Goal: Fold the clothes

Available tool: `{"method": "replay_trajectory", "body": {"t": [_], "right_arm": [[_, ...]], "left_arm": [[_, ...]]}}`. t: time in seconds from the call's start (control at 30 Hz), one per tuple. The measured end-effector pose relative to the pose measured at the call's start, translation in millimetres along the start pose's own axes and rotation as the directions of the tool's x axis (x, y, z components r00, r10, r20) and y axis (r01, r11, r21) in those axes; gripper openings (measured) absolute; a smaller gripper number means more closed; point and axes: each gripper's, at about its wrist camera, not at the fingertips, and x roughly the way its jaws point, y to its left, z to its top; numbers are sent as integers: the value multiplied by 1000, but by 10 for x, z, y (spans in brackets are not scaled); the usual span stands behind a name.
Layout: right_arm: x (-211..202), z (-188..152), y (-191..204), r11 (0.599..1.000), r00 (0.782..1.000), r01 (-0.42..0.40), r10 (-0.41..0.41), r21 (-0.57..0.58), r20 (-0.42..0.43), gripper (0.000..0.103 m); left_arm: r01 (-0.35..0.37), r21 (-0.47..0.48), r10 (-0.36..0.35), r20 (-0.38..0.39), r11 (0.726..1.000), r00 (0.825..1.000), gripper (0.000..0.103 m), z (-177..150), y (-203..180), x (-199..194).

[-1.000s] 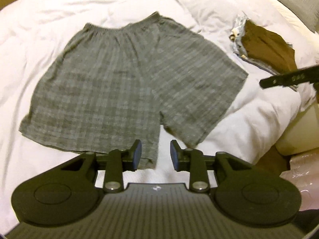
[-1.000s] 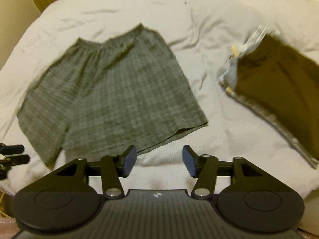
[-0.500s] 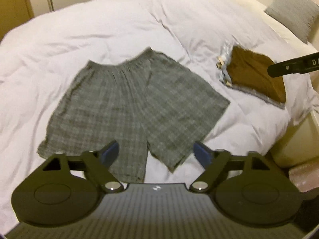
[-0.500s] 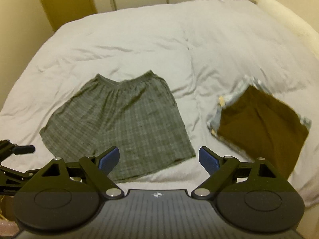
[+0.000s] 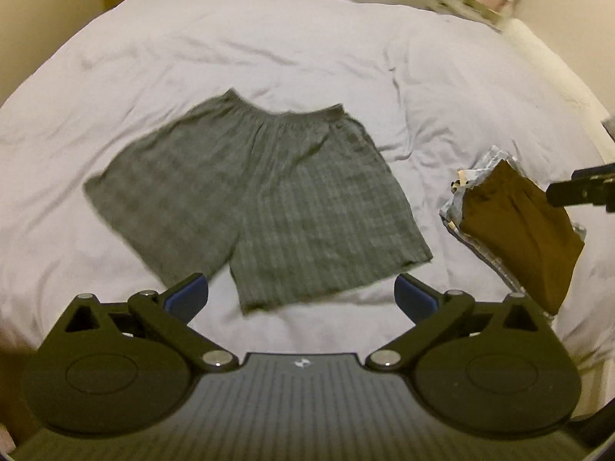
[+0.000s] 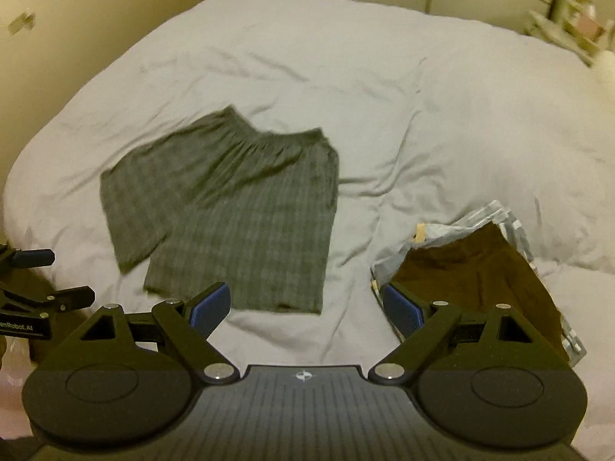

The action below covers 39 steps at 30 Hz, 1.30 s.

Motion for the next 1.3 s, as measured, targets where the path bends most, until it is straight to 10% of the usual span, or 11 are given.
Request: {"method": "replay_trajectory", "body": {"t": [0.63, 1.3], "right_arm": [[146, -29, 151, 981, 993, -118, 114, -154, -30, 88], [462, 2, 448, 988, 992, -72, 57, -134, -110, 88]], "left_arm": [[-146, -113, 151, 35, 983, 988, 101, -236, -158, -317], [-118, -59, 119, 18, 991, 993, 101, -103, 224, -143]]}}
